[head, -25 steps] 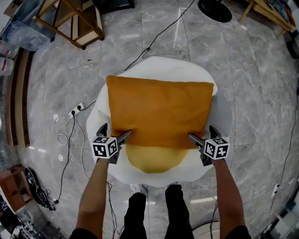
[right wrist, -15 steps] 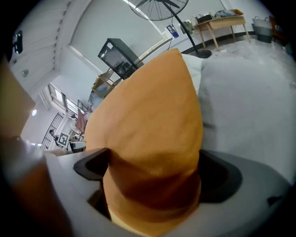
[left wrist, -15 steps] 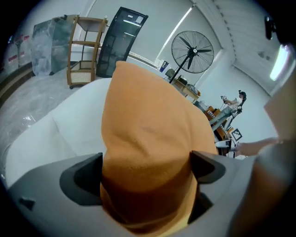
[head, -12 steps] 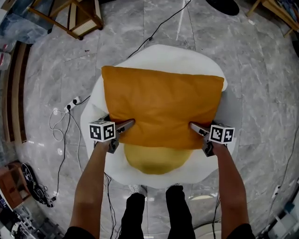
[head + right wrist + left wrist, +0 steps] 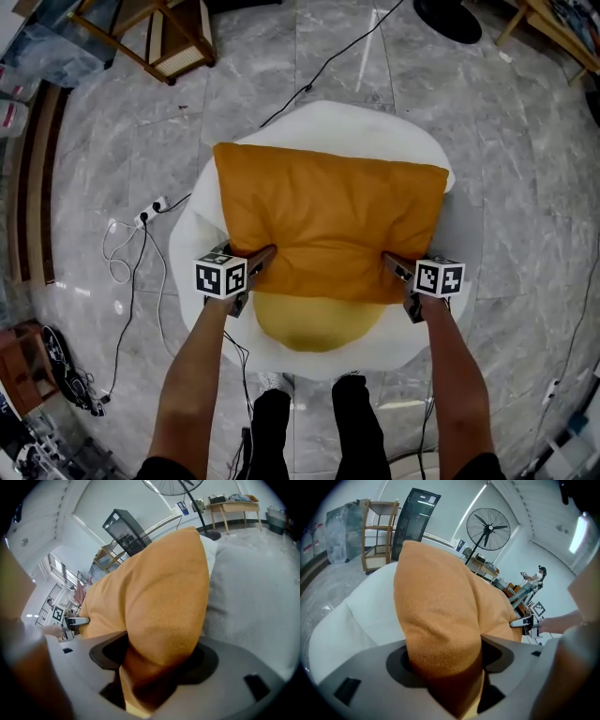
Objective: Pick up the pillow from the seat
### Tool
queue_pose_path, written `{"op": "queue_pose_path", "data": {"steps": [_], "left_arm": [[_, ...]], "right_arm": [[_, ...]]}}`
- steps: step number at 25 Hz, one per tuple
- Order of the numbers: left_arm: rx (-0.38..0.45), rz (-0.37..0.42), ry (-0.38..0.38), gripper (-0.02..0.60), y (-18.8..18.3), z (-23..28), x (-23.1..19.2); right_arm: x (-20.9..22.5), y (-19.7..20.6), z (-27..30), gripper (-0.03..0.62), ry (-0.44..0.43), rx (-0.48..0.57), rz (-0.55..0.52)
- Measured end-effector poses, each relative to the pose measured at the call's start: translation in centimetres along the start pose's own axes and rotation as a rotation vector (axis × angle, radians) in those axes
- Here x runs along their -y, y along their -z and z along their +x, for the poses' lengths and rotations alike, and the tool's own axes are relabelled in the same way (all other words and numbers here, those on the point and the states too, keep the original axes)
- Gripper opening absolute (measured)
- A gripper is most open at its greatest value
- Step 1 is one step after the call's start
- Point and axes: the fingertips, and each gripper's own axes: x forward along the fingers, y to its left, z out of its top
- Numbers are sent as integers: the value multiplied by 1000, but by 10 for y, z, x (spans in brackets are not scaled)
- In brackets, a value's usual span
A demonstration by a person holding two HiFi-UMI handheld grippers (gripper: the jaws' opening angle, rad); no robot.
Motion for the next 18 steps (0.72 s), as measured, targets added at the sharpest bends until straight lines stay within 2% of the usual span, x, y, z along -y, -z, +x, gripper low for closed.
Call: {"op": "queue_pose_path", "data": {"steps": [2,5,13,18], "left_arm": [[7,12,-15,304,-5,-6,7],[24,5,-47,275,-7,-21,18],[111,-21,-65,273,-17,-97,59],[193,-28,-109,272,-33,-153,96]], "right_arm": [[-6,-5,-7,271,47,10,-27],[-21,-8,-22,218,97,33,-64],[-75,-23,-101,212,109,110,-151],[-110,-31,-157,212,134,176,-176]]}}
